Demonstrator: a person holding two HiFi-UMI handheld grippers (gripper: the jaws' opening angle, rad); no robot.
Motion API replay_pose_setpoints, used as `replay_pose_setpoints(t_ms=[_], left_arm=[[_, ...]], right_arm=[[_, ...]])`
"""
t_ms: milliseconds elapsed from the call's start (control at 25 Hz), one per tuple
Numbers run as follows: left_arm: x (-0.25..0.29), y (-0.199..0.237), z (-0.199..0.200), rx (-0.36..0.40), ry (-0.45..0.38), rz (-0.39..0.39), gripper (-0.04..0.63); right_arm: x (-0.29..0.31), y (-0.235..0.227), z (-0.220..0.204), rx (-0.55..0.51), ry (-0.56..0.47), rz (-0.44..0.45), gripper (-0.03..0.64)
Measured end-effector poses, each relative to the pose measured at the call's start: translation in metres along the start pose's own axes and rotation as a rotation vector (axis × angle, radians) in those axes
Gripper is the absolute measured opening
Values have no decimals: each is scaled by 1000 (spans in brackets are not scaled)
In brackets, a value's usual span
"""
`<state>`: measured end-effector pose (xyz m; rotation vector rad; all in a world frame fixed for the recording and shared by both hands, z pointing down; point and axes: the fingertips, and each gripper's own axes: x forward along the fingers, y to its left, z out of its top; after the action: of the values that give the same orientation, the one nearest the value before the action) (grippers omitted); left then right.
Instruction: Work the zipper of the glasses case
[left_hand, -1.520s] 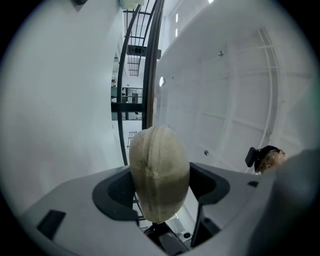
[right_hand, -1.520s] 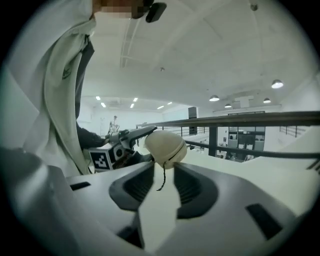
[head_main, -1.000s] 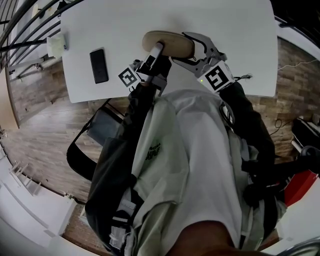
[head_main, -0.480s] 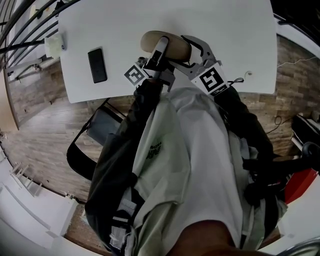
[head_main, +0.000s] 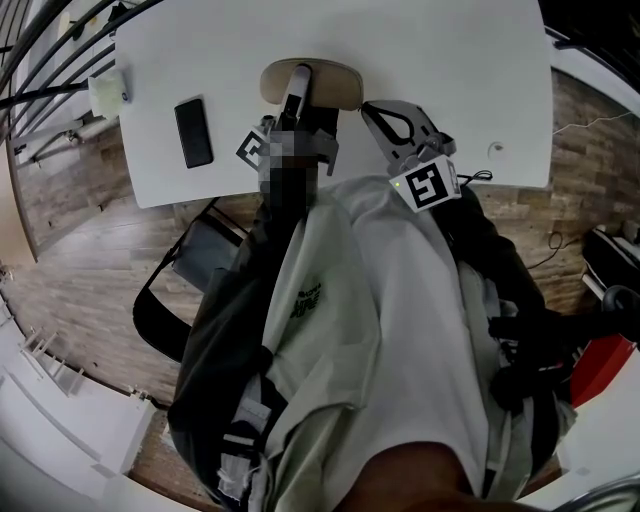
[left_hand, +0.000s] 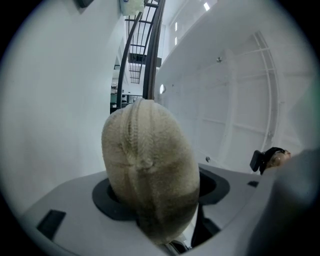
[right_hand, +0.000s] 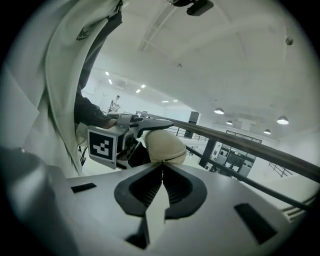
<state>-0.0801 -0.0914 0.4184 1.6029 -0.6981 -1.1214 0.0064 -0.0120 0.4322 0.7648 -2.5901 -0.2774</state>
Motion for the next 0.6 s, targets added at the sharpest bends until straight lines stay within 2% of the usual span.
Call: replay_pose_setpoints(t_ms=[320,480,600], left_arm=[[-3,-17,-9,10,93,-41,311],[-5,-24,-14,63,185,-38,305],[-4,-29,-23,117,284,-44,304]], right_arm=[[-6,-7,8,93,-38,52,-6],[-3,-14,9,129,-50,73,-6],[-1,-21,11,126,-59,97,-6]])
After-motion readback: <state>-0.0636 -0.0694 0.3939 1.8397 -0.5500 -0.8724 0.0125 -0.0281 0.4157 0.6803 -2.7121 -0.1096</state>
